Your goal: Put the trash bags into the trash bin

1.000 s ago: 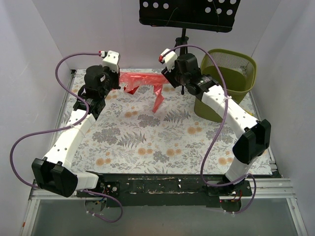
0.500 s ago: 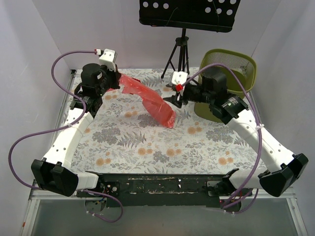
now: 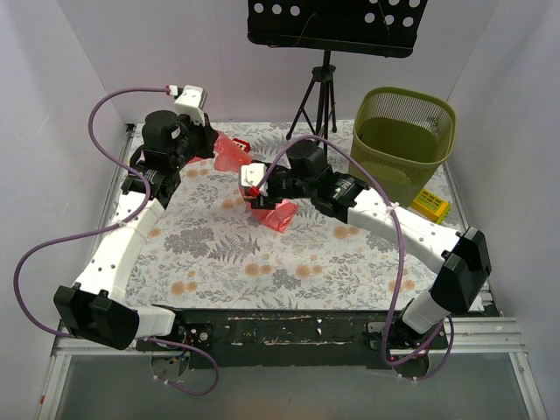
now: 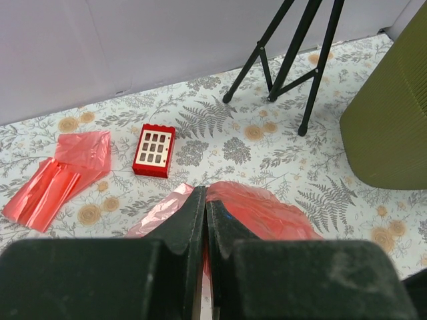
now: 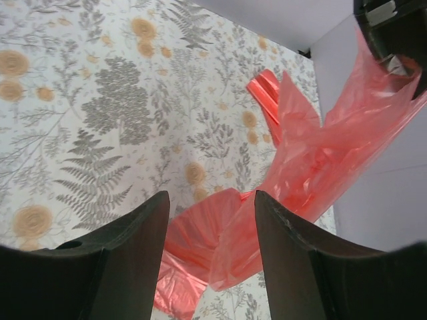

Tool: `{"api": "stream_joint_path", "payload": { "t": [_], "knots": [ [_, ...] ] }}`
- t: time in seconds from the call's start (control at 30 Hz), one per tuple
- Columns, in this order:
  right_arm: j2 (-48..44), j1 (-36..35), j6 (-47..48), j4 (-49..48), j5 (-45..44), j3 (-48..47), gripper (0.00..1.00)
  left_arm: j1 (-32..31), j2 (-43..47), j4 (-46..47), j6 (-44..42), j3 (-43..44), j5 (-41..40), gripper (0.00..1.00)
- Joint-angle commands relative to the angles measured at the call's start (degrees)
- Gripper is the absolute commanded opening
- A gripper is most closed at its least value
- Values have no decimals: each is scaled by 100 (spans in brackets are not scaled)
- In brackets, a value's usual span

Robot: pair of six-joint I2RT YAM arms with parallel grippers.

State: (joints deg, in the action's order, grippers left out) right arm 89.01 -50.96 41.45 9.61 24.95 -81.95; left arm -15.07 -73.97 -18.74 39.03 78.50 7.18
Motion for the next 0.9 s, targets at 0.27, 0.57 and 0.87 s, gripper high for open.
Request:
{"api": "stream_joint_path", "payload": {
  "t": [0.27,0.57,0.87],
  "knots": [
    [205,-239,-163,-1452,-1695,-76,60,39,366,-112,0,139,91,0],
    [65,-221,-6,-970,-1283,434,1,83,322,116,-306,-62,-67,0],
    [-1798,-125,1250,875,-843,1435,1,180,446,529,-1222,-581,-419,0]
  ]
}}
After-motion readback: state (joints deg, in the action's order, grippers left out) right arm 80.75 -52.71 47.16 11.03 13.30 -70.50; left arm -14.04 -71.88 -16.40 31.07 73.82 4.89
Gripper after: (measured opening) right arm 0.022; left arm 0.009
